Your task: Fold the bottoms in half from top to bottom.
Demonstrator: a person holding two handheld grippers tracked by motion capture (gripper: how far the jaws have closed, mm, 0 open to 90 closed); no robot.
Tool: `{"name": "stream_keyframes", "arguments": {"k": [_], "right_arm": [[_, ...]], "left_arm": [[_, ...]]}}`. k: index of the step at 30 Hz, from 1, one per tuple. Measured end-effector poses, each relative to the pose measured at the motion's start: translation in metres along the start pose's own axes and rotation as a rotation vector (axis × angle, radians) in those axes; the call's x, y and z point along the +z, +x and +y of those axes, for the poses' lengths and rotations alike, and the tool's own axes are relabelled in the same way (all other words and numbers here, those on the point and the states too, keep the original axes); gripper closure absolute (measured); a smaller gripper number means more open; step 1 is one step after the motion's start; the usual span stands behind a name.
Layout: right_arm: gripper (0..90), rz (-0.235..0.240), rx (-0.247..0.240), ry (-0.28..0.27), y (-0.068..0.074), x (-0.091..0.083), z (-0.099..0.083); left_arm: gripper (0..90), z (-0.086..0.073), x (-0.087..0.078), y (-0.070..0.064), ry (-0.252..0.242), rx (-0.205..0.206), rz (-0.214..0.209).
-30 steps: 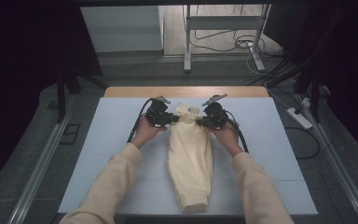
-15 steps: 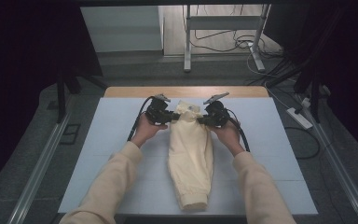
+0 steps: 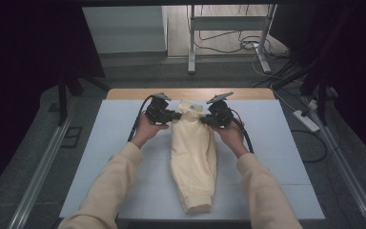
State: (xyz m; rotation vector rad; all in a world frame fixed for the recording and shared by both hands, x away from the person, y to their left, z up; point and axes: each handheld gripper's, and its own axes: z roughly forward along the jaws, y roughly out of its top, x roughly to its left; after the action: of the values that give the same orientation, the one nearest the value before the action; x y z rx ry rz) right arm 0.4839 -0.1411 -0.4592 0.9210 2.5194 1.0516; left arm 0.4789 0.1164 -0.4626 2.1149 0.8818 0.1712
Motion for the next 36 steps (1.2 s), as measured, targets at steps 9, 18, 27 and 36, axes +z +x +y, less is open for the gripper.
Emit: {"name": "stream_keyframes", "arguments": {"k": [9, 18, 27, 36], "right_arm": [[78.1, -0.026, -0.013, -0.041, -0.003, -0.012, 0.029], [78.1, -0.034, -0.018, -0.056, -0.006, -0.02, 0.036], [78.5, -0.089, -0.043, -0.111, -0.012, -0.033, 0.055], [78.4, -0.112, -0.048, -0.152, -0.017, -0.042, 0.066]], "left_arm": [[78.4, 0.028, -0.02, 0.007, -0.023, 0.027, 0.05], [78.5, 0.031, -0.022, 0.004, -0.046, 0.036, 0.05], [78.6, 0.06, -0.036, 0.008, -0.085, 0.064, 0.085], [78.6, 0.069, -0.042, 0.006, -0.107, 0.086, 0.092]]}}
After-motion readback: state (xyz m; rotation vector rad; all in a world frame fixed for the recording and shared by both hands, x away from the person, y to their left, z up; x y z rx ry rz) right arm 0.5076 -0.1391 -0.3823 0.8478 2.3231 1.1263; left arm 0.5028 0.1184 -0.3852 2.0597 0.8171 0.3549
